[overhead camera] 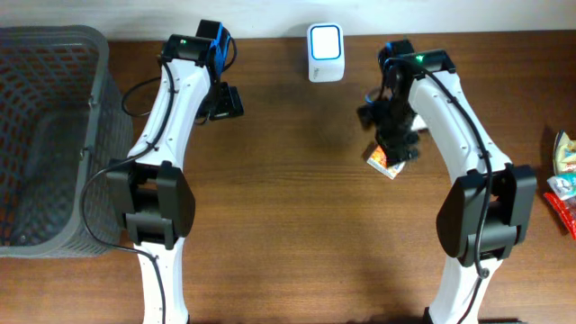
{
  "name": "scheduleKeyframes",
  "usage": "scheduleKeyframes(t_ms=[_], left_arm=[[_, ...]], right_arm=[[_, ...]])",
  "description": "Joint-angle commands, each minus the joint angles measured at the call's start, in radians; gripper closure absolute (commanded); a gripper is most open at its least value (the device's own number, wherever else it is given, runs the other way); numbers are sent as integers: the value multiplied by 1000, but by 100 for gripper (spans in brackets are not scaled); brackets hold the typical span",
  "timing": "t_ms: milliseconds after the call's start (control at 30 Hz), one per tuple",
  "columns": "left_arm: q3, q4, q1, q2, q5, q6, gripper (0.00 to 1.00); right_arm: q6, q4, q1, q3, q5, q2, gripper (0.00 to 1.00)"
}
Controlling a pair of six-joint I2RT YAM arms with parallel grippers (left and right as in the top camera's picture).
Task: Scan the item barcode
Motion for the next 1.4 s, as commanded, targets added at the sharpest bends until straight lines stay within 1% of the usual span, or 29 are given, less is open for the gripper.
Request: scheduleKeyframes(t_ms=[0, 67, 133, 167, 233, 267, 333, 400, 467, 567, 667, 700, 767, 867, 1000, 1067, 1100, 1167, 1200, 1233, 1267, 1300, 1333, 1367], left_arm=[[-2, 2, 6, 0, 3, -12, 1], [-2, 1, 6, 0, 3, -12, 1], [-2, 2, 6, 0, 3, -12, 1], [-2, 1, 6, 0, 3, -12, 1], [-2, 2, 6, 0, 3, -12, 1], [-2, 1, 6, 0, 3, -12, 1], [-2, 2, 6, 0, 3, -12, 1], [-2, 1, 6, 0, 3, -12, 1], [-2, 2, 6, 0, 3, -12, 1], [-2, 1, 6, 0, 3, -12, 1], [-2, 1, 6, 0, 3, -12, 1], [-2, 2, 6, 0, 3, -12, 1], [-2, 2, 6, 0, 3, -12, 1], [-2, 2, 6, 0, 3, -12, 1], [-2, 2, 6, 0, 3, -12, 1], [-2, 2, 6, 0, 3, -12, 1], [-2, 1, 6, 0, 3, -12, 1], [-2, 1, 6, 0, 3, -12, 1], [-2, 2, 6, 0, 3, -12, 1], [-2, 2, 6, 0, 3, -12, 1], [-2, 1, 6, 0, 3, -12, 1], [-2, 2, 6, 0, 3, -12, 1], [-2, 1, 6, 0, 3, -12, 1], [-2, 1, 6, 0, 3, -12, 1]], right_arm=[[344, -29, 38, -2, 149, 1, 1], [444, -43, 44, -2, 150, 1, 1], [557, -95, 37, -6, 164, 1, 1], [563, -136, 30, -14, 198, 1, 1], [566, -151, 31, -51, 242, 1, 1], [584, -122, 31, -90, 247, 1, 1], [593, -3, 23, -174, 231, 1, 1], [593, 112, 10, -241, 157, 1, 1], [593, 202, 8, -270, 178, 1, 1], [593, 271, 8, -270, 201, 1, 1], [596, 249, 12, -271, 175, 2, 0], [602, 236, 13, -273, 176, 2, 3], [676, 211, 13, -303, 175, 2, 4], [682, 281, 13, -371, 174, 2, 11], [678, 304, 13, -385, 175, 2, 12], [674, 306, 13, -387, 175, 2, 20], [670, 304, 13, -393, 175, 2, 30], [656, 315, 13, -421, 175, 2, 44], [647, 322, 13, -439, 176, 2, 46], [622, 325, 13, -447, 184, 2, 51], [571, 327, 13, -447, 217, 2, 65], [524, 328, 13, -447, 266, 2, 71], [480, 327, 10, -447, 309, 2, 71], [393, 328, 1, -446, 374, 2, 71]])
